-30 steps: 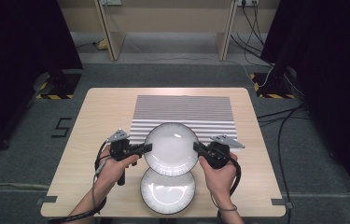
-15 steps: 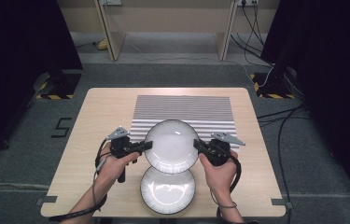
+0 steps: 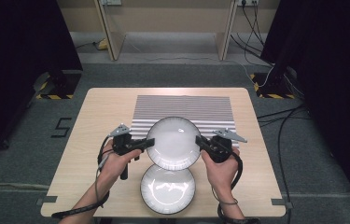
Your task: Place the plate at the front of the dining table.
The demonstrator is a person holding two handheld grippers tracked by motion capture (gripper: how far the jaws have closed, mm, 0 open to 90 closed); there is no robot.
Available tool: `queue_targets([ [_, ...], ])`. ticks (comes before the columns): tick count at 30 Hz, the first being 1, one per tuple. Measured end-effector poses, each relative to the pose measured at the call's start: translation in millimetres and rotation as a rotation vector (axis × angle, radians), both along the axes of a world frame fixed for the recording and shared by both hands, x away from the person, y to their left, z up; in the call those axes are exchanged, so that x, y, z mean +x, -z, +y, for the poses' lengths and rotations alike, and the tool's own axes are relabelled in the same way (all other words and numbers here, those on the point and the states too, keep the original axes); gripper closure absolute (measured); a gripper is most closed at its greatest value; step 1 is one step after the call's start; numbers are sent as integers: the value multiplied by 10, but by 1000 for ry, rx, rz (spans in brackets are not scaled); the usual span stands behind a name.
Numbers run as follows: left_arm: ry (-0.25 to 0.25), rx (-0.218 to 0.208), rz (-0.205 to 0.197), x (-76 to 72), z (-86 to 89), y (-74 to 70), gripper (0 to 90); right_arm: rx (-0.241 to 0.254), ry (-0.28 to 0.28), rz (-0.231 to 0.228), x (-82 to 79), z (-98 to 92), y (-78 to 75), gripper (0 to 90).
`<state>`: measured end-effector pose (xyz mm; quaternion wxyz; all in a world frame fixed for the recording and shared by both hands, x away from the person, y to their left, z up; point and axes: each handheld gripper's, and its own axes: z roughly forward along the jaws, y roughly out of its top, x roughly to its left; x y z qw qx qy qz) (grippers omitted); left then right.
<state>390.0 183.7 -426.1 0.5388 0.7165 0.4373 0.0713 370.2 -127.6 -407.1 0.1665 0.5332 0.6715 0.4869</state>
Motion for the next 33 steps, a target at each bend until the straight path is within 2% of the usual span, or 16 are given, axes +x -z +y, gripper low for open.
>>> queue_targets([
  [19, 0, -3, -2, 152, -45, 23, 822, -22, 16, -6, 137, -21, -4, 829],
  [25, 7, 13, -15, 174, -86, -13, 819, -30, 19, -5, 160, -48, -21, 829],
  [33, 6, -1, -16, 234, -88, -46, 823, -32, 26, -21, 183, -56, -60, 829],
])
